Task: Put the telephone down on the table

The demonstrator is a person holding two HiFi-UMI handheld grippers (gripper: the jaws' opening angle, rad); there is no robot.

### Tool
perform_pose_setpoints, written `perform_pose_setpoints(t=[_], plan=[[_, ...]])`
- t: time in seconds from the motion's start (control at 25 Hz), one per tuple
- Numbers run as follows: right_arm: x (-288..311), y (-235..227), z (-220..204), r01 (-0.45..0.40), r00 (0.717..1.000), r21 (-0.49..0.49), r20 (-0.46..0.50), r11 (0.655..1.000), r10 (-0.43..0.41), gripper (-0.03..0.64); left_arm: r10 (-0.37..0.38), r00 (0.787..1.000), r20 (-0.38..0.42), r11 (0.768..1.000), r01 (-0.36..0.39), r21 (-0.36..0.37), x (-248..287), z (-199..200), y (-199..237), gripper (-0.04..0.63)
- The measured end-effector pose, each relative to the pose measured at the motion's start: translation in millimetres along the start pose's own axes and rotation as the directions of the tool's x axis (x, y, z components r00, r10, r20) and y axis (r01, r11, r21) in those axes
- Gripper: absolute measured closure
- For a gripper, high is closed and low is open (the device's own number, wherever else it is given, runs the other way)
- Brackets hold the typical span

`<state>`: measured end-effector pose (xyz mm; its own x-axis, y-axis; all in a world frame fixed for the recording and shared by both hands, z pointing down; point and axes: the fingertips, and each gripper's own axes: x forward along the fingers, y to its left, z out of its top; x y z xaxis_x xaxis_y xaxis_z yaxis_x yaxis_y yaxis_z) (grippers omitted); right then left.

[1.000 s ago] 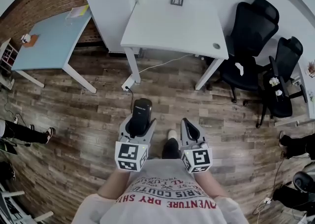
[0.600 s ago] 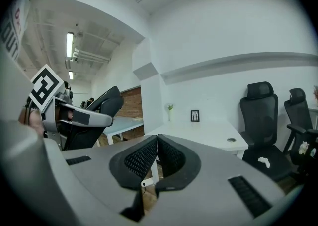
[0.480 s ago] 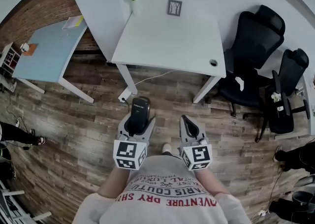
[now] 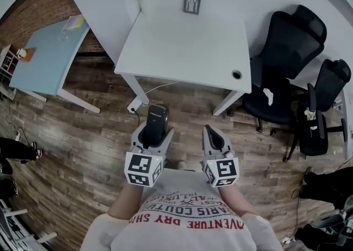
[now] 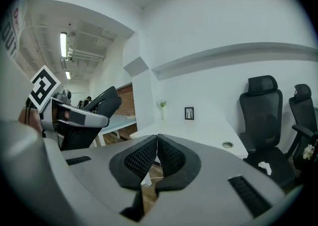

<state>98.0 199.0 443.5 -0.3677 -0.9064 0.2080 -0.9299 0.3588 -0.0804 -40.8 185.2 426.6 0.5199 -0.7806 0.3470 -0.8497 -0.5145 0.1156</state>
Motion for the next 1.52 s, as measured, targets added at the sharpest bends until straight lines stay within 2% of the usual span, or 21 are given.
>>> perform_pose_setpoints(t=[0.2,0.36,0.88,1.2,1.52], plan=[[34,-16,2,0.007,1.000,0.007,-0.010,1.000,-0.007,0.592,0.005,1.000,-0.021,1.000,-0.005,-0.011,30,3,25,0.298],[66,-30,3,0.042,0.999,0.009,-0.018,0.999,-0.041,0.592,-0.021,1.000,-0.021,1.000,0.021,-0.013,65,11,47,0.298],[220,-66,48,0.137,0.990,0.049,-0.037,0.989,-0.135,0.592,-0.141,0.990,-0.027,0.990,0.142,0.025,192,83,145,0.298],[310,-67,63,0.141,0.989,0.072,-0.056,0.987,-0.138,0.592,-0.148,0.988,-0.044,0.989,0.149,0.001,243,100,217,0.298],[353,-95,66,0.145,0.987,0.063,-0.082,0.988,-0.139,0.592,-0.153,0.986,-0.073,0.988,0.151,-0.038,292,104,236,0.298]])
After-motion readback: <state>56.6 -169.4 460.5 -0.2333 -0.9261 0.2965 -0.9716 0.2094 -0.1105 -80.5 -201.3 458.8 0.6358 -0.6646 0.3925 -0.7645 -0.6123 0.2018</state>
